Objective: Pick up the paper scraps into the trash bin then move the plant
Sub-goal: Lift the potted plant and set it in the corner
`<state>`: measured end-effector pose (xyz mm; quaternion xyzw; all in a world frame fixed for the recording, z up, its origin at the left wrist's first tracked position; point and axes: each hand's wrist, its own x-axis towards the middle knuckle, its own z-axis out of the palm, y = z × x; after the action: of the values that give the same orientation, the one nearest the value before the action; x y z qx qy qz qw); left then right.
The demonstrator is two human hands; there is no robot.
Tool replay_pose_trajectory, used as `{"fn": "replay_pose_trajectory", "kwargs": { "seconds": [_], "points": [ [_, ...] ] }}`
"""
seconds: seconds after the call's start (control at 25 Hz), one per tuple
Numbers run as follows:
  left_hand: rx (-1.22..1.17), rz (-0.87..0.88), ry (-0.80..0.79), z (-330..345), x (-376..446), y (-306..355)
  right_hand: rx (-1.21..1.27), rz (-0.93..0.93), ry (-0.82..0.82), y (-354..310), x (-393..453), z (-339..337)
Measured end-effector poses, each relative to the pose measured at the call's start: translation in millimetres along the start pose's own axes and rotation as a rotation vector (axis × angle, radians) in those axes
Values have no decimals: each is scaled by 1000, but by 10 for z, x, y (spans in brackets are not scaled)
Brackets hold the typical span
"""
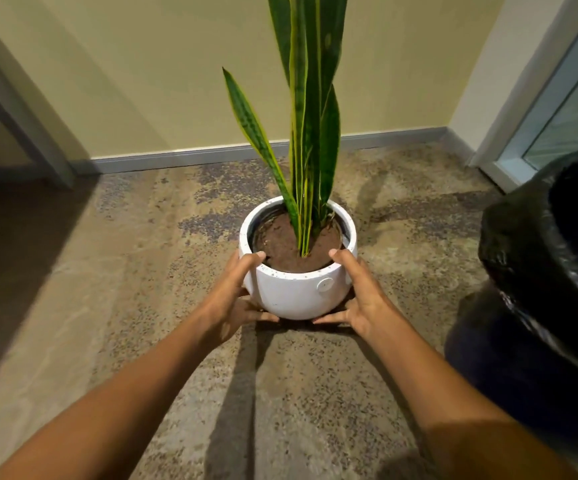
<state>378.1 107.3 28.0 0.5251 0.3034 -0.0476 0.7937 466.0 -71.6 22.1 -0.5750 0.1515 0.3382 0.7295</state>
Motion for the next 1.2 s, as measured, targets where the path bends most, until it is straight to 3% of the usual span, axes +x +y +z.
{"fn": "replay_pose_trajectory", "kwargs": {
  "seconds": [0.32,0.56,0.72,0.96,1.2],
  "points": [
    [41,-53,27,22,-474,352,10,16,40,-213,-580,212],
    [51,-132,8,128,-1108,1340,63,143,72,-938,-1280,626],
    [108,-97,-67,307,-1257,2122,123,105,117,-1497,-1517,900],
    [161,-92,-190,854,-742,2840,185,81,174,-2250,-1275,808],
    [147,-114,-194,1570,371,2983,161,-9,282,-2867,-350,219]
  ]
}}
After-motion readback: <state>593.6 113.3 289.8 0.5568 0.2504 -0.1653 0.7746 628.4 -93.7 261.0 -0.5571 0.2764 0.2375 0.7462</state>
